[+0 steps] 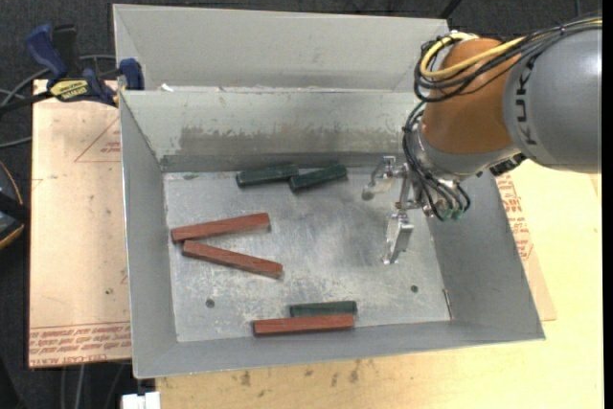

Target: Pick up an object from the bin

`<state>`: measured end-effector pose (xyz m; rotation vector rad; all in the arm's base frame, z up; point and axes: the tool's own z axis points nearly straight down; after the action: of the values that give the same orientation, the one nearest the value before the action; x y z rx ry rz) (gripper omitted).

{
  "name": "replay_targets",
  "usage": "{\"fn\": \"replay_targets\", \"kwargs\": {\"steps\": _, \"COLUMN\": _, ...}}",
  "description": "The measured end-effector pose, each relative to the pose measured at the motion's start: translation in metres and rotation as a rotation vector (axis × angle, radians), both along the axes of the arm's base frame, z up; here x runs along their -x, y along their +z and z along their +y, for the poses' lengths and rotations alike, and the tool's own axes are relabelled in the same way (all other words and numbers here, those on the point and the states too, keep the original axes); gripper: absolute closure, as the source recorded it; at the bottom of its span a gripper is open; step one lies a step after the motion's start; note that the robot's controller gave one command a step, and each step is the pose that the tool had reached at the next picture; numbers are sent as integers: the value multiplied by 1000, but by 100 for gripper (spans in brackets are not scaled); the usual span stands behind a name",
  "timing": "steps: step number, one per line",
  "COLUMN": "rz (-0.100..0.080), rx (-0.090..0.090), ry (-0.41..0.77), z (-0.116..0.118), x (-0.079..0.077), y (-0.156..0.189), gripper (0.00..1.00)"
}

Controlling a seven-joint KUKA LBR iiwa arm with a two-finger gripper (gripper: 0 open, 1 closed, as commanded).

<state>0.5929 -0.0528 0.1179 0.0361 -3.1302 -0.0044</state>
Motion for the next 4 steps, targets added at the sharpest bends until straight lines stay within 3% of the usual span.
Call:
{"fn": "replay_targets", "kwargs": {"steps": 1, "rz": -19, "rx": 2, "ry": 72, "z": 17, "x": 3, "y": -10, "gripper": 0}}
{"fn": "replay_targets", "kwargs": {"steps": 2, "rz": -11, "rx": 1, "ry": 201, "z": 83, "x": 46, "y": -10, "gripper": 0}}
{"fn": "replay_targets", "kwargs": {"steps": 3, "rz": -12, "rx": -3, "ry": 231, "z": 106, "x": 59, "y": -4, "gripper": 0}}
{"fn": "replay_targets", "kwargs": {"steps": 4, "rz": -17, "rx": 1, "ry": 201, "z": 133, "x": 36, "y": -30, "gripper": 0}}
